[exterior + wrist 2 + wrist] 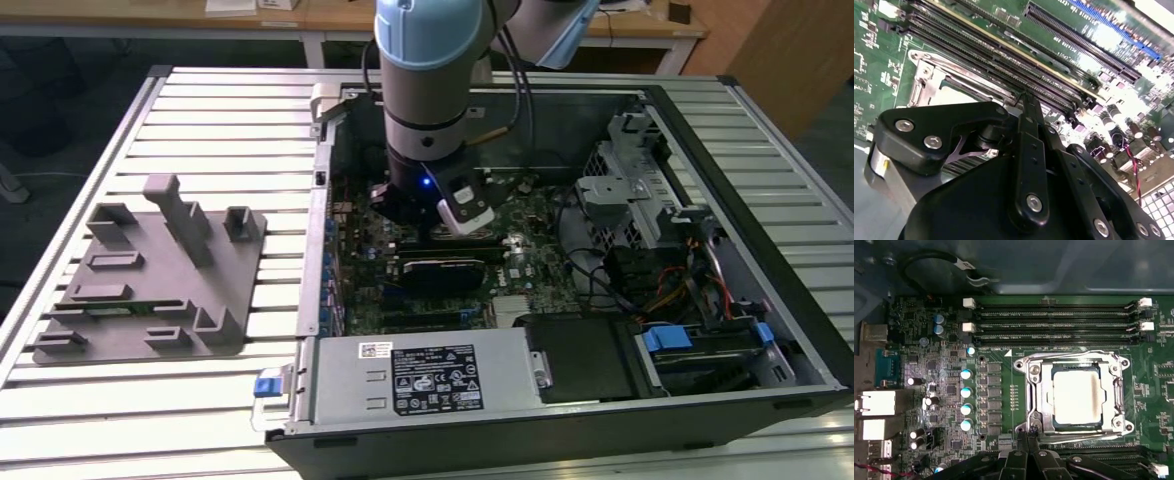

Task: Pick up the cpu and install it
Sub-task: 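Install the second cpu locking lever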

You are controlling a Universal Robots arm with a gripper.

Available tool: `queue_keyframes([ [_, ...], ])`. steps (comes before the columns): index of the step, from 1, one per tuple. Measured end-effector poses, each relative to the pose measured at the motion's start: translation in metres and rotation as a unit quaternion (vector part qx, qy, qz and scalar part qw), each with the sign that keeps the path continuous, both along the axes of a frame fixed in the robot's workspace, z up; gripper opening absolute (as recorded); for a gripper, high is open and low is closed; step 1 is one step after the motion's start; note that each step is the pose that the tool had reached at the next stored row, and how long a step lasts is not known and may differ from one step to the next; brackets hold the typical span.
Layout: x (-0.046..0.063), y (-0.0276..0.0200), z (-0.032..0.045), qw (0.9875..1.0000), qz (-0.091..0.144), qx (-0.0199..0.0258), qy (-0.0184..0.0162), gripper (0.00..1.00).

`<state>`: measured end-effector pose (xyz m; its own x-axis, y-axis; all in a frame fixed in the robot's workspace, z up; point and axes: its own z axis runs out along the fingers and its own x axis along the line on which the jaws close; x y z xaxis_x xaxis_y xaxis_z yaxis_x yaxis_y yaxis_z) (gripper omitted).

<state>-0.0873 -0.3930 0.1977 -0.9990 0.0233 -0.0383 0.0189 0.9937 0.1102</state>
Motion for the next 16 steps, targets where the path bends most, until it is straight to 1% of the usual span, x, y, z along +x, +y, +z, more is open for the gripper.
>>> queue_keyframes([
  [3, -0.001, -0.0002, -0.0012, 1.0, 0.001, 0.0087, 0.0, 0.11],
  [5, -0.0016, -0.0004, -0.002, 0.9999, 0.001, 0.0123, -0.0001, 0.11],
  [6, -0.002, -0.0005, -0.0025, 0.9999, 0.001, 0.0133, -0.0001, 0.11],
  [9, -0.0034, -0.0009, -0.0035, 0.9999, 0.001, 0.0143, -0.0002, 0.11],
  [16, -0.0062, -0.0012, -0.0037, 0.9999, 0.002, 0.0142, 0.0, 0.11],
])
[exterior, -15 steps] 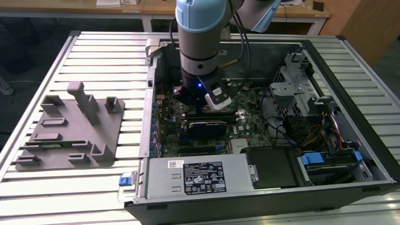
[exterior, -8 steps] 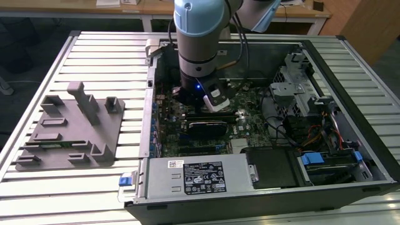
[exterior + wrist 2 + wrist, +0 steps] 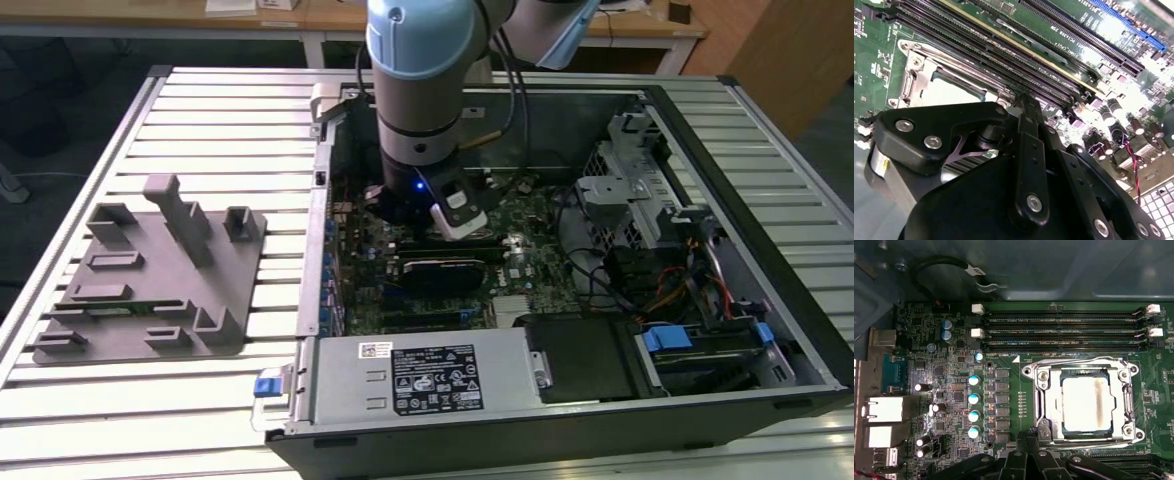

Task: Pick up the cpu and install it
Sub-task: 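Install the second cpu locking lever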

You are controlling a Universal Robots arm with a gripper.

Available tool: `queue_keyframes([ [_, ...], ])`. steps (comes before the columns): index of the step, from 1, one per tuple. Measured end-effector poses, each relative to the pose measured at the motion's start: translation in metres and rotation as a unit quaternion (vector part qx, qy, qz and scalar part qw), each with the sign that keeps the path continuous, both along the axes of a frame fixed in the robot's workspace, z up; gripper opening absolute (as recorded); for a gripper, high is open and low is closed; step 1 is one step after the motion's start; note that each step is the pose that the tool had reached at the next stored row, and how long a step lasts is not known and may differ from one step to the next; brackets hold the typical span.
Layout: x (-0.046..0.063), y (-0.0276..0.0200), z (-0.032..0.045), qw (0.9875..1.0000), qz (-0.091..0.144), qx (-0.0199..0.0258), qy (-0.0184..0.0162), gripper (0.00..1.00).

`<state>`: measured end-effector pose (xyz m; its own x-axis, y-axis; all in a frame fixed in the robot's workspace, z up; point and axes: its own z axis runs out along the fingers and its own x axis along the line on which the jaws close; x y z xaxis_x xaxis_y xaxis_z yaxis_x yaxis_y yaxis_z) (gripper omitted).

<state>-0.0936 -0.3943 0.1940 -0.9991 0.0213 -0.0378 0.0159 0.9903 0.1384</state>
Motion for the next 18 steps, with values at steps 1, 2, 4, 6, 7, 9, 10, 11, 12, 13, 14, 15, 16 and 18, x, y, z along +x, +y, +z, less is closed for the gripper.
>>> queue_keyframes([
  [1, 0.0, 0.0, 0.0, 1.0, 0.0, 0.0, 0.0, 0.11],
  [2, 0.0, 0.0, -0.0002, 1.0, 0.0, 0.0, 0.0, 0.11],
  [4, -0.001, -0.0001, -0.0008, 1.0, 0.0, -0.0001, 0.0, 0.11],
  [6, -0.001, -0.0001, -0.0021, 1.0, 0.0, -0.0002, 0.0001, 0.11],
  [7, -0.001, -0.0001, -0.0022, 1.0, 0.0, -0.0002, 0.0001, 0.11],
  [9, -0.001, 0.0, -0.0023, 1.0, 0.0, -0.0001, 0.0001, 0.11],
  [10, -0.001, 0.0, -0.002, 1.0, 0.0, 0.0, 0.0, 0.11],
  [11, -0.001, 0.0001, -0.0016, 1.0, 0.0, 0.0002, -0.0001, 0.11],
  [12, -0.001, 0.0001, -0.0006, 1.0, 0.0, 0.0001, -0.0001, 0.11],
  [13, -0.001, 0.0, 0.0007, 1.0, 0.0, 0.0001, -0.0001, 0.11],
  [14, -0.001, 0.0001, 0.0022, 1.0, 0.0, 0.0004, -0.0001, 0.11],
  [15, -0.001, 0.0001, 0.0042, 1.0, 0.0, 0.0001, 0.0, 0.11],
  [16, -0.001, 0.0, 0.0062, 1.0, 0.0, 0.0001, 0.0, 0.11],
  [18, -0.001, 0.0, 0.0112, 1.0, 0.0, 0.0, 0.0, 0.11],
])
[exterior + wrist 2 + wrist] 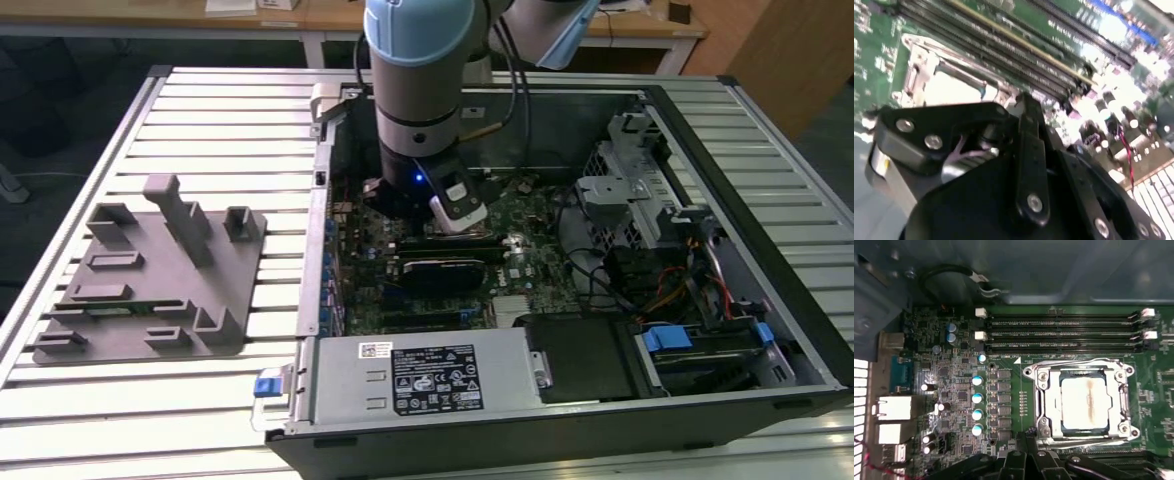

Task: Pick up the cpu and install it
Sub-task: 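Install the second cpu locking lever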

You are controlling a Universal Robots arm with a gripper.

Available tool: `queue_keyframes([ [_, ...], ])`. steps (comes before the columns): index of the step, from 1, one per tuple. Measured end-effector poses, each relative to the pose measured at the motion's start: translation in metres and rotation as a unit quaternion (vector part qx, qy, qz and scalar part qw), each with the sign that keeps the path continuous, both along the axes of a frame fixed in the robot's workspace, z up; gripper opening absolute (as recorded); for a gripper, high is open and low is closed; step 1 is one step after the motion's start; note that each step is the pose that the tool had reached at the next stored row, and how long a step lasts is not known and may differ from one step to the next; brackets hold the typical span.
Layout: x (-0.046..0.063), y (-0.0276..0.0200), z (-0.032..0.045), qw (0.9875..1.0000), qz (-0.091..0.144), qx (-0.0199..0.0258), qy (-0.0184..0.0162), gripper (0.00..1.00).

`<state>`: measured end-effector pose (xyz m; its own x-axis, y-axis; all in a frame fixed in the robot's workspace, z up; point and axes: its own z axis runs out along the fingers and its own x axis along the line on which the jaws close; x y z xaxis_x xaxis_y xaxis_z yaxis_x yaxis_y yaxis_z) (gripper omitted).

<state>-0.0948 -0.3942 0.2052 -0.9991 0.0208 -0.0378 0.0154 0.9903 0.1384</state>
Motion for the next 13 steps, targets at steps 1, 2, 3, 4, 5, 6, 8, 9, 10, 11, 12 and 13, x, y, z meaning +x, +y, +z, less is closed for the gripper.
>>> queue_keyframes([
  [1, 0.0, 0.0, 0.0028, 1.0, 0.0, 0.0, 0.0, 0.11],
  [2, 0.0, 0.0, 0.0061, 1.0, 0.0, 0.0, 0.0, 0.11],
  [3, 0.0, 0.0, 0.0096, 1.0, 0.0, 0.0, 0.0, 0.11],
  [4, 0.0, 0.0, 0.0131, 1.0, 0.0, 0.0, 0.0, 0.11],
  [5, 0.0, 0.0, 0.0165, 1.0, 0.0, 0.0, 0.0, 0.11],
  [6, 0.0, 0.0, 0.0196, 1.0, 0.0, 0.0, 0.0, 0.11],
  [8, 0.0, -0.0001, 0.0243, 1.0, 0.0, -0.0002, 0.0001, 0.11],
  [9, 0.002, 0.0001, 0.0245, 1.0, 0.0, -0.0001, 0.0, 0.11],
  [10, 0.004, 0.0, 0.0245, 1.0, 0.0, -0.0002, 0.0, 0.11],
  [11, 0.007, 0.0, 0.0246, 1.0, 0.0, -0.0004, 0.0002, 0.11],
  [12, 0.011, 0.0, 0.0246, 1.0, 0.0, -0.0005, 0.0005, 0.11],
  [13, 0.014, 0.0, 0.0246, 1.0, 0.0, -0.0007, 0.0008, 0.11],
])
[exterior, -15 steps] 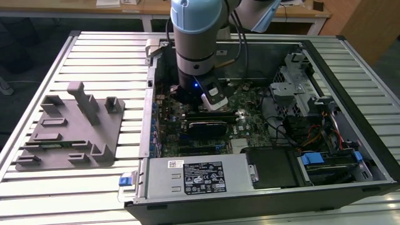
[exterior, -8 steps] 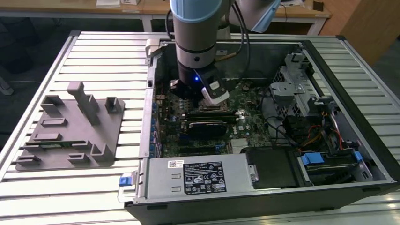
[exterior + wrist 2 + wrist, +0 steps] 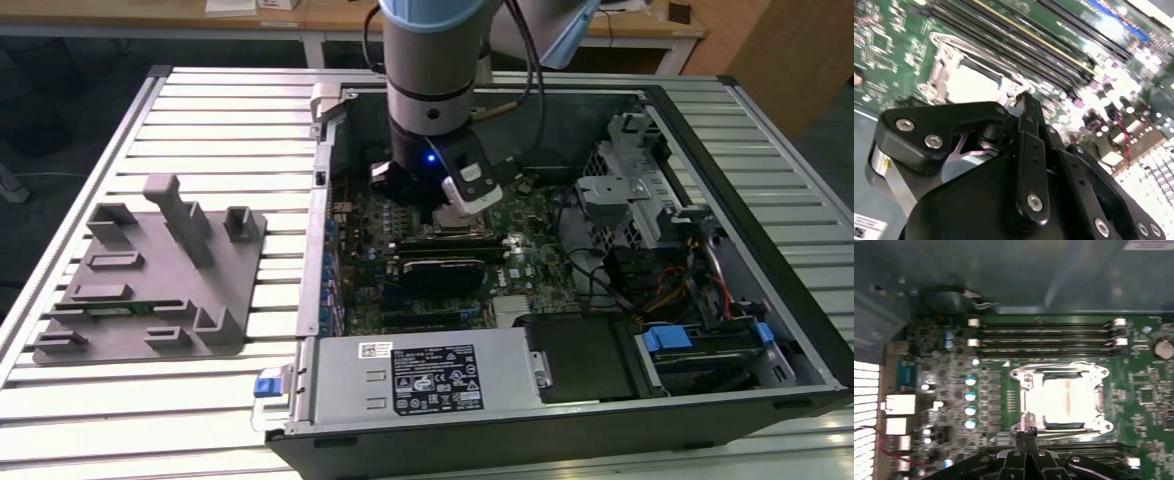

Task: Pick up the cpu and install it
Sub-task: 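Install the second cpu locking lever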

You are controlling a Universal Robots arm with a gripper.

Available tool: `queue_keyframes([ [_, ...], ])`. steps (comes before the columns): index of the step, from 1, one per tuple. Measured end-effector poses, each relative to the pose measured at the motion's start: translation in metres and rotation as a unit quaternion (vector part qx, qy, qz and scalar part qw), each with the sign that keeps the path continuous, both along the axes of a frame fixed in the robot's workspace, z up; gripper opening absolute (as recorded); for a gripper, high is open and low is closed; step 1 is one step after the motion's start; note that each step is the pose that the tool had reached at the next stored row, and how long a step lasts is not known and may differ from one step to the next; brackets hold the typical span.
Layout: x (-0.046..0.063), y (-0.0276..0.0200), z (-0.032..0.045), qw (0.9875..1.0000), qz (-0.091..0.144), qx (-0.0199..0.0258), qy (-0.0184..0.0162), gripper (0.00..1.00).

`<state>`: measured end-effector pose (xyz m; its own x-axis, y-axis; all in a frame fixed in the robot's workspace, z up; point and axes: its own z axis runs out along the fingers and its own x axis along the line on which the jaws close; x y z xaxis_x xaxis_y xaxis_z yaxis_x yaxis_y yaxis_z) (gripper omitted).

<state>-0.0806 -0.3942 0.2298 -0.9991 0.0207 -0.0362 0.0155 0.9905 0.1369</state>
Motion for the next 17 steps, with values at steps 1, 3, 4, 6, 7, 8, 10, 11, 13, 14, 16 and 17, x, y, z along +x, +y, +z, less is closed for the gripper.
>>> queue_keyframes([
  [1, 0.004, 0.0, 0.0, 1.0, 0.0, -0.0002, 0.0002, 0.11],
  [3, 0.011, 0.0, 0.0, 1.0, 0.0, -0.0004, 0.0008, 0.11],
  [4, 0.015, 0.0, 0.0, 1.0, 0.0, -0.0005, 0.0011, 0.11],
  [6, 0.023, 0.0, 0.0, 1.0, 0.0, -0.0008, 0.0019, 0.11],
  [7, 0.027, 0.0001, 0.0, 1.0, 0.0, -0.0009, 0.0022, 0.11],
  [8, 0.03, 0.0004, 0.0, 1.0, 0.0, -0.001, 0.0024, 0.11],
  [10, 0.035, 0.0022, 0.0, 1.0, 0.0, -0.001, 0.0026, 0.11],
  [11, 0.036, 0.0037, 0.0, 1.0, 0.0, -0.001, 0.0027, 0.11],
  [13, 0.038, 0.0077, 0.0, 1.0, 0.0, -0.0011, 0.0027, 0.11],
  [14, 0.039, 0.0098, 0.0, 1.0, 0.0, -0.0011, 0.0027, 0.11],
  [16, 0.04, 0.0132, 0.0, 1.0, 0.0, -0.001, 0.0026, 0.11],
  [17, 0.041, 0.0143, 0.0, 1.0, 0.0, -0.0011, 0.0027, 0.11],
])
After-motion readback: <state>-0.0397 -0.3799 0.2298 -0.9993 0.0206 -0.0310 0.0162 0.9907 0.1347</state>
